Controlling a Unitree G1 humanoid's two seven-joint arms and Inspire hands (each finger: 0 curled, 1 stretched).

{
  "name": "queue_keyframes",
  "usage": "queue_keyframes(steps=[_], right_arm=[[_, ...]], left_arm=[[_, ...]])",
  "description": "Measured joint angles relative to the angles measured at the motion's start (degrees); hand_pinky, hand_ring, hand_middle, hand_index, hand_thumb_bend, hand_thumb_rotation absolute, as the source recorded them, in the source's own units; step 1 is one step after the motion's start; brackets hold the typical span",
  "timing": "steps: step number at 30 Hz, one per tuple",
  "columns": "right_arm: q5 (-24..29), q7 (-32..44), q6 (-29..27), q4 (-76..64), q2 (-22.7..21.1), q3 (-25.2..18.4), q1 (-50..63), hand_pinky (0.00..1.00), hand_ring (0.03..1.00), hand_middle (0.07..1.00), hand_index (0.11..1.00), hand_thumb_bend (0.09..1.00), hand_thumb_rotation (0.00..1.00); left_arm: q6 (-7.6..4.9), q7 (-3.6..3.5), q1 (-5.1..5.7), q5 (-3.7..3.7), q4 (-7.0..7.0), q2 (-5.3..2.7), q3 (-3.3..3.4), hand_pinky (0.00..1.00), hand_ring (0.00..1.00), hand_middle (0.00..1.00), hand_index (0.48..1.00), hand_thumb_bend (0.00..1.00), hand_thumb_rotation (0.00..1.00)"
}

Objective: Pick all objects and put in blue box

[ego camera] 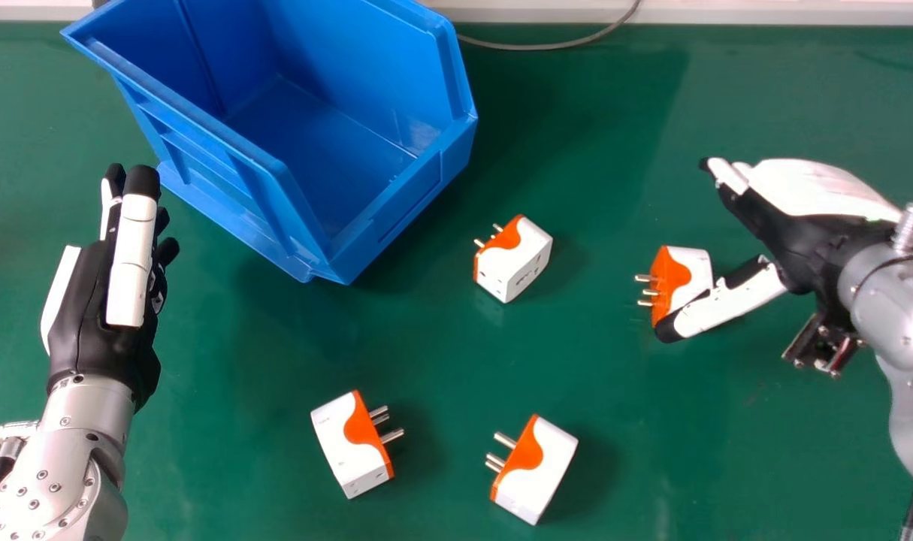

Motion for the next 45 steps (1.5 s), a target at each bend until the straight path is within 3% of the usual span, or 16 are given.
queue_keyframes(steps=[7,19,24,45], right_arm=[[-0.33,-1.91,-9.96,3.52,-3.1,3.03,-1.59,0.94,1.0,1.0,1.0,1.0,0.07],[-4.24,-3.31,-18.11,8.69,-5.67,6.95,-5.0,0.97,1.0,1.0,1.0,1.0,0.05],[-4.2,-4.09,-21.12,11.79,-5.95,7.17,-6.85,0.96,1.0,1.0,0.995,1.0,0.01],[-6.85,-12.25,-23.26,21.41,-6.5,9.03,-9.31,0.9,0.959,0.966,0.96,1.0,0.07]], left_arm=[[0.15,0.1,0.01,0.01,-0.13,0.0,-0.03,0.98,1.0,1.0,1.0,0.81,0.96],[0.27,0.29,0.07,0.24,-0.43,0.01,-0.16,0.98,1.0,1.0,1.0,0.79,0.97],[0.33,-0.03,0.08,0.23,-0.45,0.01,-0.17,0.98,1.0,1.0,1.0,0.78,0.97],[1.13,-0.53,0.09,0.21,-0.45,0.05,0.21,0.98,1.0,1.0,1.0,0.79,0.96]])
